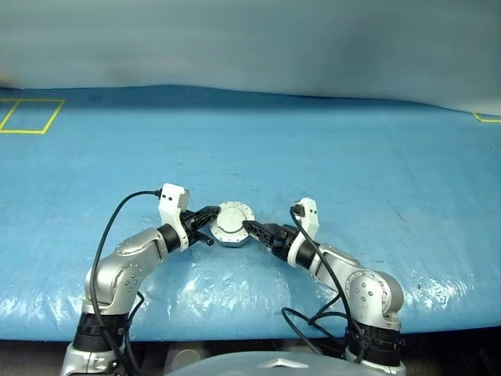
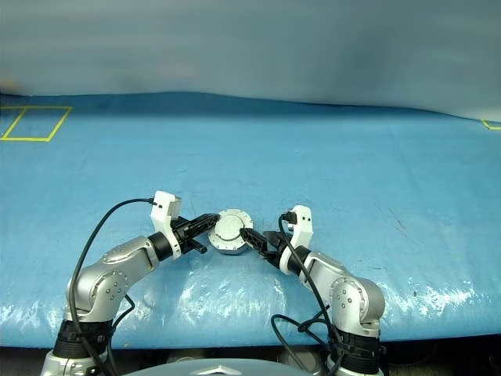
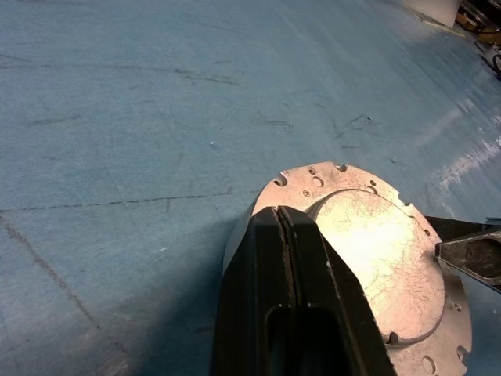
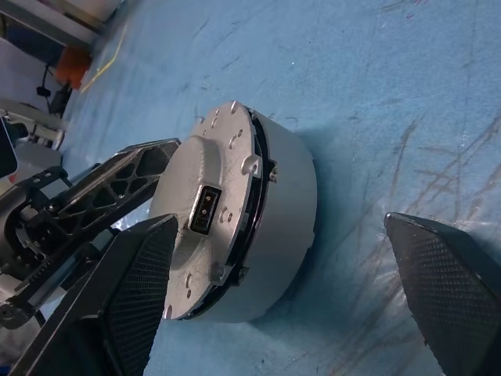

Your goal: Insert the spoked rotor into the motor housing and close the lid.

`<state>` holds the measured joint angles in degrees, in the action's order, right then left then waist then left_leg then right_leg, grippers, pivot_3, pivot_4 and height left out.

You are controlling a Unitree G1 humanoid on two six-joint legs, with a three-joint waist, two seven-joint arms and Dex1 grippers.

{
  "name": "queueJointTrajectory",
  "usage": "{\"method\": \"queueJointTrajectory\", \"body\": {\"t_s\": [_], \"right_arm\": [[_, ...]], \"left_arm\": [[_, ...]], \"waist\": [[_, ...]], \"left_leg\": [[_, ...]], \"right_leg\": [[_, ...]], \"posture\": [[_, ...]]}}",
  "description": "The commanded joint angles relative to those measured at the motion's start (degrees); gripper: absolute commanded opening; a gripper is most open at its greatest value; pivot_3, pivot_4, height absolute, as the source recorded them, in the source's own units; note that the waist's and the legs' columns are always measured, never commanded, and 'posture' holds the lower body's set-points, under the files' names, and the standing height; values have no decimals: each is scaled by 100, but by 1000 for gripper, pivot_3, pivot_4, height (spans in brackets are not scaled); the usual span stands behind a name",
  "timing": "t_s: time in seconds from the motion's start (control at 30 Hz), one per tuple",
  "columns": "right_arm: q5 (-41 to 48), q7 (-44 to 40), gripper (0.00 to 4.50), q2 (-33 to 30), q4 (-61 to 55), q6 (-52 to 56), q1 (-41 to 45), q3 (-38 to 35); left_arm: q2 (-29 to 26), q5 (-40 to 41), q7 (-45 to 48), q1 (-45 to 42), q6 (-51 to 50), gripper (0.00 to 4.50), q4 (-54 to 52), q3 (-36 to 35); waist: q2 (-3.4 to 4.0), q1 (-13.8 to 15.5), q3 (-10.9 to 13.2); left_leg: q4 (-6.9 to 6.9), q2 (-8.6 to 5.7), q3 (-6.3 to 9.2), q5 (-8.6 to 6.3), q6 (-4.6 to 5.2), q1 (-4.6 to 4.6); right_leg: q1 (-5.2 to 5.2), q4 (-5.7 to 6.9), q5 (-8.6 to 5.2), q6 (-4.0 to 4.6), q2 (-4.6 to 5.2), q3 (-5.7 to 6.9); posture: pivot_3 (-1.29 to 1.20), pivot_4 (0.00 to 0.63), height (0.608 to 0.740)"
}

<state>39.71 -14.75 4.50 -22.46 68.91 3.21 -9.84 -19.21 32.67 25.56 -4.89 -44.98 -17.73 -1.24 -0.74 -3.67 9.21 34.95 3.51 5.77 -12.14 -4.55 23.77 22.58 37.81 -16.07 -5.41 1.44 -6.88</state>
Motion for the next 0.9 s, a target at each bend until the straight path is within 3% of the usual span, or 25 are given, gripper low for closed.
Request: {"method": "queueJointTrajectory", "body": {"t_s": [0.03, 0.07, 0.17, 0.57, 0.73, 0.83, 0.9], "right_arm": [[567, 229, 4462, 534, 326, 343, 0, -253], [733, 284, 4462, 589, 415, 396, 8, -316], [1262, 573, 3848, 788, 740, 460, 36, -566], [2296, 1228, 22, 671, 1239, 161, -30, -197], [2176, 1097, 22, 441, 1111, -143, -129, 174], [2215, 1106, 611, 399, 1129, -219, -148, 241], [2235, 1230, 1299, 406, 1180, -233, -129, 219]], "left_arm": [[-2, -28, 23, 71, -28, 0, 36, 53], [1, -27, 22, 73, -26, 0, 37, 50], [2, -26, 15, 82, -23, 0, 31, 46], [-7, -32, 26, 122, -16, 0, 21, 40], [1, -42, 44, 130, -10, 0, 31, 50], [9, -50, 52, 128, -11, 0, 31, 50], [15, -53, 51, 120, -13, 0, 31, 50]], "waist": [[0, -8, 0], [0, -11, -1], [-1, -15, -1], [4, -136, -10], [4, -184, -12], [6, -189, -13], [6, -185, -13]], "left_leg": [[0, 0, 0, 0, 0, 0], [0, 0, 0, 0, 0, -1], [0, 0, 0, 0, 1, -2], [1, 4, 0, 1, 4, -19], [4, 6, 0, 6, 12, -22], [4, 6, 0, 6, 12, -22], [3, 6, 0, 6, 12, -19]], "right_leg": [[-1, 0, 0, 0, 0, 0], [-1, 0, 0, 0, 0, 0], [-3, 0, 0, 0, 0, 0], [-10, 13, -14, 27, -5, -2], [-9, 19, -11, 33, -8, -3], [-8, 20, -11, 33, -9, -4], [-6, 20, -11, 33, -9, -3]], "posture": [[0, 150, 740], [0, 150, 740], [0, 150, 740], [0, 150, 740], [0, 150, 740], [0, 150, 740], [0, 150, 740]]}}
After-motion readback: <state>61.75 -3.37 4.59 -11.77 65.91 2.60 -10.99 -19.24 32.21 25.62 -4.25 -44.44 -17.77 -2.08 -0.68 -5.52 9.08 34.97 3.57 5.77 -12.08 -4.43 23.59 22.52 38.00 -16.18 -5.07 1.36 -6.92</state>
